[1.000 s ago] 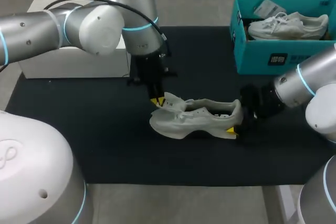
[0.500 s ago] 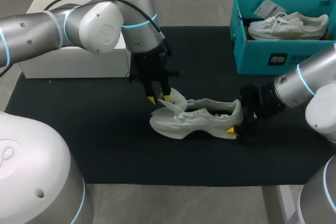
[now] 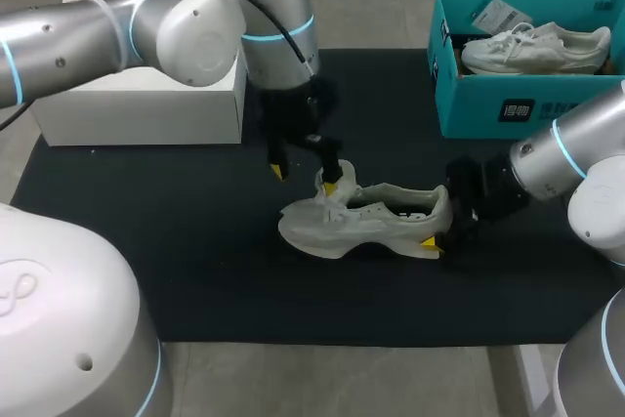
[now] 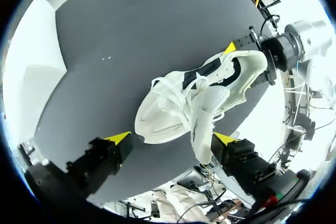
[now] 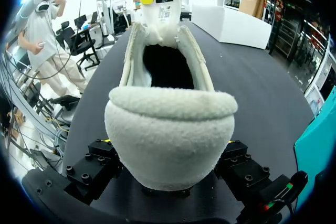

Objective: Take the shoe out of the shoebox, open the shoe tongue, remove and reinsert the insole, then place the shoe into the shoebox

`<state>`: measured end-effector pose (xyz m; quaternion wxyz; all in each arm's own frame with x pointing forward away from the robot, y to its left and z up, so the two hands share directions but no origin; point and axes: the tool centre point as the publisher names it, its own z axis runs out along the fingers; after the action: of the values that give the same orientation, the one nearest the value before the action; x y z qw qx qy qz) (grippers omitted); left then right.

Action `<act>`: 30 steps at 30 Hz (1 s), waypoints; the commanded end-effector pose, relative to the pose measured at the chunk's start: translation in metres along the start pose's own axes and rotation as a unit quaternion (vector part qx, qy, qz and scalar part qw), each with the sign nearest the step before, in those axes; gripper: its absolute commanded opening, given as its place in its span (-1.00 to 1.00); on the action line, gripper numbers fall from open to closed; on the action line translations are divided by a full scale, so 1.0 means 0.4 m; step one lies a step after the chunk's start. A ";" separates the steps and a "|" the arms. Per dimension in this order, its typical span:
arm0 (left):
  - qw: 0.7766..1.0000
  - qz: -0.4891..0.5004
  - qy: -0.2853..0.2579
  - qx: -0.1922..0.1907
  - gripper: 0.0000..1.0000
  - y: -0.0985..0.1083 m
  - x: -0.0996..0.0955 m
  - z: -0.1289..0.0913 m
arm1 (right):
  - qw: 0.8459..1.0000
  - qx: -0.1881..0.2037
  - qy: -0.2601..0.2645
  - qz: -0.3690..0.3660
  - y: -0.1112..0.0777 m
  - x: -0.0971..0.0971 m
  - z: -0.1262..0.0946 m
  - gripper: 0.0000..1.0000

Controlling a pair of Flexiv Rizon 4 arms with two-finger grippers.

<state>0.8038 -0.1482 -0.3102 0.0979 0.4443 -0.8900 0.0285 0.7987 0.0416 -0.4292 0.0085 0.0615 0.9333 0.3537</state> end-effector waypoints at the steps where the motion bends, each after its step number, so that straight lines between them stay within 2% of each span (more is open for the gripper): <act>1: 0.864 0.467 -0.148 0.118 1.00 -0.023 0.022 -0.057 | 1.000 0.001 -0.001 0.000 -0.001 0.001 0.005 -1.00; 6: 0.834 0.507 -0.157 0.152 1.00 -0.043 0.064 -0.087 | 1.000 0.001 -0.001 0.000 -0.001 0.001 0.005 -1.00; 10: 0.826 0.516 -0.175 0.145 1.00 -0.062 0.096 -0.088 | 1.000 0.001 -0.001 0.000 -0.001 0.001 0.005 -1.00; 11: 0.826 0.515 -0.176 0.144 0.67 -0.067 0.102 -0.087 | 1.000 0.001 -0.001 0.000 -0.001 0.001 0.005 -1.00; 12: 0.827 0.515 -0.177 0.142 0.15 -0.068 0.102 -0.087 | 1.000 0.001 -0.001 0.000 -0.001 0.001 0.005 -1.00; 13: 0.828 0.513 -0.178 0.140 -0.18 -0.072 0.104 -0.087 | 1.000 0.001 -0.001 0.000 -0.001 0.001 0.005 -1.00; 15: 0.838 0.498 -0.172 0.140 -1.00 -0.087 0.116 -0.089 | 1.000 0.001 -0.001 0.000 -0.001 0.001 0.005 -1.00; 18: 0.873 0.450 -0.132 0.132 -1.00 -0.113 0.143 -0.099 | 1.000 0.001 -0.001 0.000 -0.001 0.001 0.005 -1.00; 23: 0.909 0.391 -0.098 0.106 -1.00 -0.134 0.167 -0.080 | 1.000 0.001 -0.001 0.000 -0.001 0.001 0.005 -1.00; 24: 0.920 0.371 -0.084 0.090 -1.00 -0.143 0.174 -0.078 | 1.000 0.001 -0.001 0.000 -0.001 0.001 0.005 -1.00; 30: 0.920 0.371 -0.084 0.090 -1.00 -0.143 0.174 -0.078 | 1.000 0.001 -0.001 0.000 -0.001 0.001 0.005 -1.00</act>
<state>0.8110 -0.2312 -0.2674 -0.0376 0.0906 -0.9895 0.1065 0.7987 0.0415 -0.4292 0.0086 0.0615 0.9333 0.3537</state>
